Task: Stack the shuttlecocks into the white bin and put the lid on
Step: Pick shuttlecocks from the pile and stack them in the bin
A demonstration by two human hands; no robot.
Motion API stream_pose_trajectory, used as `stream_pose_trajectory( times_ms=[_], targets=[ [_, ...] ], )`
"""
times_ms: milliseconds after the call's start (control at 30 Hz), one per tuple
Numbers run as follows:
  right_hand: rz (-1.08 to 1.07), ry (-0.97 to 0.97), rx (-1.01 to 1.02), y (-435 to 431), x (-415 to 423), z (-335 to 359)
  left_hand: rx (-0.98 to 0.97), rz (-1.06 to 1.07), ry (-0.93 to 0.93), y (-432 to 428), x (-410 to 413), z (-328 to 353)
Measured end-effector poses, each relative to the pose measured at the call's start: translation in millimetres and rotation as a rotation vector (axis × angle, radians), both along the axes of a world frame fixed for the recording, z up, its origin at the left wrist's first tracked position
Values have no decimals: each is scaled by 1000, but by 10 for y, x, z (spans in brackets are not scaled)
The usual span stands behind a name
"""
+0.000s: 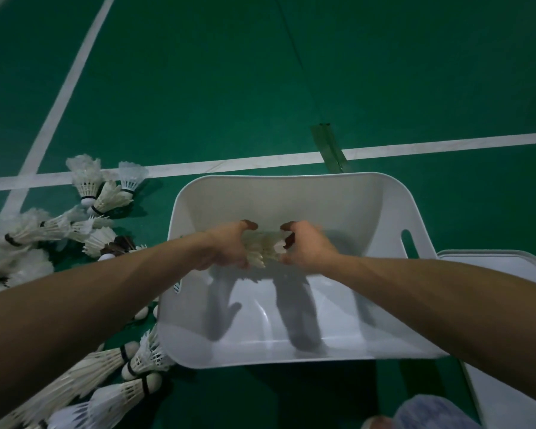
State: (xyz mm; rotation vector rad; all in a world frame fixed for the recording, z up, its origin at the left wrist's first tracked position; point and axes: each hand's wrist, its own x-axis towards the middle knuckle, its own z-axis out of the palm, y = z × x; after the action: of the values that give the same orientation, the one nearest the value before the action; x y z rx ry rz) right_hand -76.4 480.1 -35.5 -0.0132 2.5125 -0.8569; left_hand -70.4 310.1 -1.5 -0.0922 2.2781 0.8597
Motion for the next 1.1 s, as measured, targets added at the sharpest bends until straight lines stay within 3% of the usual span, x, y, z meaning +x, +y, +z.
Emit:
stream_pose_trajectory(
  times_ms=[67, 533, 667, 833, 1100],
  targets=[
    [45, 19, 56, 29, -28, 34, 17, 8, -9, -6, 1, -8],
    [-108, -46, -208, -126, 12, -13, 103, 114, -68, -50, -63, -39],
    [-80, -61, -178, -147, 13, -57, 125, 89, -111, -63, -34, -35],
    [-75, -88, -214, -74, 2, -25, 69, 24, -19, -51, -14, -11],
    [6, 51, -43, 93, 53, 324, -162, -203, 226, -56, 96, 190]
  ],
)
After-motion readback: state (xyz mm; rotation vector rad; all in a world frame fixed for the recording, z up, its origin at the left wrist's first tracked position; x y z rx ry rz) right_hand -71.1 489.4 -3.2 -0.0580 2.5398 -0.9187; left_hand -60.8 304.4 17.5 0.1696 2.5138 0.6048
